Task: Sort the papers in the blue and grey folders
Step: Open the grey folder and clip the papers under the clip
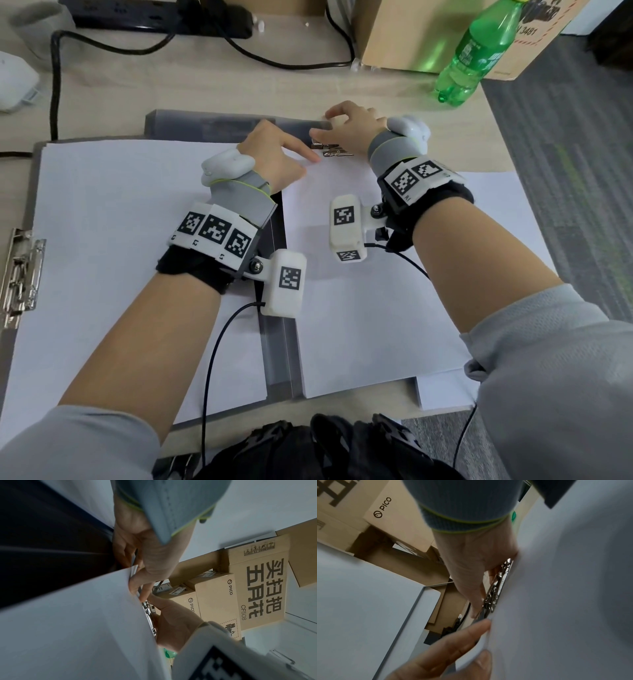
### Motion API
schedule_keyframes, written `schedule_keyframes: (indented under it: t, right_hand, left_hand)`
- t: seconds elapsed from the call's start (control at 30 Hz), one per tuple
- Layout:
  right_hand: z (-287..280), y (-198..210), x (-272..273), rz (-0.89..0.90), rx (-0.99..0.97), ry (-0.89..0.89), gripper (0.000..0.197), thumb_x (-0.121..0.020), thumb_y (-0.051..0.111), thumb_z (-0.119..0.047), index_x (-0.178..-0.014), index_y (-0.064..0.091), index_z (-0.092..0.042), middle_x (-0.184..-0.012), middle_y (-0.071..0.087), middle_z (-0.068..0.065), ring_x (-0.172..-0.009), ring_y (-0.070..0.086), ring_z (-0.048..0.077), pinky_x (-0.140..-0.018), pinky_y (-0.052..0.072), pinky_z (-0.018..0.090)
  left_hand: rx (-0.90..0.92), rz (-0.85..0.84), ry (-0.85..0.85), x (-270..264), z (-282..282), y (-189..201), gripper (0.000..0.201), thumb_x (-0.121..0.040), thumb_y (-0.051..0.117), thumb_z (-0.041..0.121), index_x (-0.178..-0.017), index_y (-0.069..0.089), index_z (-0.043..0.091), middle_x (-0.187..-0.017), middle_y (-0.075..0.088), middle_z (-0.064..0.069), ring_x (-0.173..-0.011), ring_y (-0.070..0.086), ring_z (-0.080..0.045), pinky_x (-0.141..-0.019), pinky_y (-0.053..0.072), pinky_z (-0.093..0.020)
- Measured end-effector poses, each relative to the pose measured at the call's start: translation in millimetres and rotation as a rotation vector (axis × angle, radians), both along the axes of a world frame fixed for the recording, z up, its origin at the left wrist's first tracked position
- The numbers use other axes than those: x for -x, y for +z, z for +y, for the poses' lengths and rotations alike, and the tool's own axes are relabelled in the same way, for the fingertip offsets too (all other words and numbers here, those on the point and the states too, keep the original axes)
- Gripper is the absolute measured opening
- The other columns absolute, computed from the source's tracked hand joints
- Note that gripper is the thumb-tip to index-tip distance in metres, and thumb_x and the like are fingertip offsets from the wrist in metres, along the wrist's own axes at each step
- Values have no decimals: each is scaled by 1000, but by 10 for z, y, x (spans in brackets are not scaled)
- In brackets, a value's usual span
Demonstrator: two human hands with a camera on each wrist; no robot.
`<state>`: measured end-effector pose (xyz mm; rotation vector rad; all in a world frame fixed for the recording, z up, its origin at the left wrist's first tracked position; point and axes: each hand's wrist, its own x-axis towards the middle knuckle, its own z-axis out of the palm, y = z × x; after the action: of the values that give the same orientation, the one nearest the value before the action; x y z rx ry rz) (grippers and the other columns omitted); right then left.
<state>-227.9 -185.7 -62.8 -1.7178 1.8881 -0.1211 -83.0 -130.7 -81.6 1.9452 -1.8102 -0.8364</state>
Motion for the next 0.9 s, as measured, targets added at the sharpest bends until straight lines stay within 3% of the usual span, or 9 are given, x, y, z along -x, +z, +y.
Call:
schedule_keyframes:
  t: [0.1,0.27,0.43,0.5,0.63,0.77,0.9]
  right_hand:
    - [13,-46,-2,-11,21,8,55,-82,59,-54,-131,44,-35,-135,38,5,-124,38,29,-91,30,32]
    - [27,-39,-3,0,29,1,53,-85,56,-53,-133,43,-34,-136,38,6,-124,39,29,-90,29,31]
    - [142,10,17,18,30,27,55,-87,48,-55,-137,41,-31,-138,38,8,-129,31,32,-106,29,40]
    - [199,46,40,17,63,-11,57,-88,45,-54,-139,38,-30,-138,41,8,-131,28,31,-110,27,43]
    - [469,108,194,80,151,-29,64,-88,49,-45,-144,29,-23,-146,33,12,-137,20,32,-112,24,46]
    - [771,126,339,137,139,6,68,-88,52,-41,-146,23,-21,-149,31,11,-140,18,33,-110,25,46]
    - [1025,168,335,144,90,25,69,-86,55,-44,-146,26,-24,-145,38,13,-137,25,34,-108,30,47]
  left_hand:
    - [3,-28,12,12,-5,-5,37,-67,56,23,-64,60,59,-87,48,6,-69,49,-17,-54,34,-22]
    - [-2,-28,-2,25,16,29,36,-70,56,21,-73,64,55,-94,48,6,-72,50,-17,-59,34,-23]
    - [-18,-2,-56,36,91,143,36,-71,60,16,-86,69,48,-92,43,1,-68,43,-18,-63,37,-27]
    - [-33,-16,-86,51,106,207,39,-69,66,15,-94,67,45,-97,49,-1,-75,47,-21,-69,39,-28]
    - [10,-98,-15,58,252,304,50,-68,73,10,-114,65,27,-124,57,-9,-106,58,-27,-86,43,-29]
    - [5,-94,27,15,498,376,60,-68,77,6,-124,59,20,-132,54,-10,-114,57,-27,-94,48,-33]
    - [-14,-87,42,14,780,420,61,-73,76,8,-130,54,16,-138,51,-8,-124,51,-27,-101,42,-33]
